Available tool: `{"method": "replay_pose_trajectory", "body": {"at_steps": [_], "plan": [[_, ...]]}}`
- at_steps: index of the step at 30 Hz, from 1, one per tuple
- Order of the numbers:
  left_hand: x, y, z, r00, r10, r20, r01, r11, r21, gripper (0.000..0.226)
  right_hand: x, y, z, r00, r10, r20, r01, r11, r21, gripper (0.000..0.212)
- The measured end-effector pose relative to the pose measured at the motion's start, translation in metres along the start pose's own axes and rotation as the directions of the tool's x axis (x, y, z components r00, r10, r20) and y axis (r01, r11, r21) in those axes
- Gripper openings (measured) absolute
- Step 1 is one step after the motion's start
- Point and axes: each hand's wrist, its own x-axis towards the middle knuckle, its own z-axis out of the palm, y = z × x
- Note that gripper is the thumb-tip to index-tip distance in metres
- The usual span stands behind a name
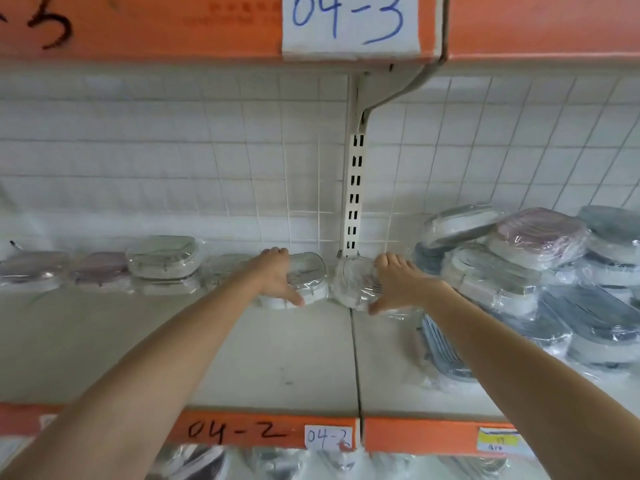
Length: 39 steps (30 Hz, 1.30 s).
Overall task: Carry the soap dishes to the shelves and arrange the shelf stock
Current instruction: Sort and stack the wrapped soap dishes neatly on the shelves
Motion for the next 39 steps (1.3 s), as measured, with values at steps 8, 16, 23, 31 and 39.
{"method": "replay_pose_trajectory", "body": {"at_steps": [8,16,23,31,39], "plan": [[-0.075,0.018,0.009,0.952,-0.248,-0.177,0.251,0.968,-0.005,0.102,-0.033,-0.009,0.004,0.991,-0.096,-0.096,0.103,0.991,0.081,0.095],[-0.145,0.028,0.008,0.898,-0.368,-0.243,0.373,0.928,-0.026,0.112,-0.073,-0.029,-0.003,0.962,-0.173,-0.211,0.197,0.975,0.101,0.091],[-0.189,0.053,0.011,0.908,-0.31,-0.283,0.327,0.945,0.015,0.115,-0.137,-0.025,-0.011,0.96,-0.14,-0.242,0.164,0.983,0.082,0.096],[-0.268,0.104,0.054,0.932,-0.162,-0.324,0.185,0.982,0.039,0.101,-0.257,-0.008,0.013,0.982,-0.057,-0.182,0.066,0.997,0.047,0.101],[-0.311,0.168,0.093,0.983,-0.039,-0.18,0.05,0.997,0.056,0.11,-0.348,0.031,0.05,0.996,0.031,-0.087,-0.028,0.999,0.042,0.104]]}}
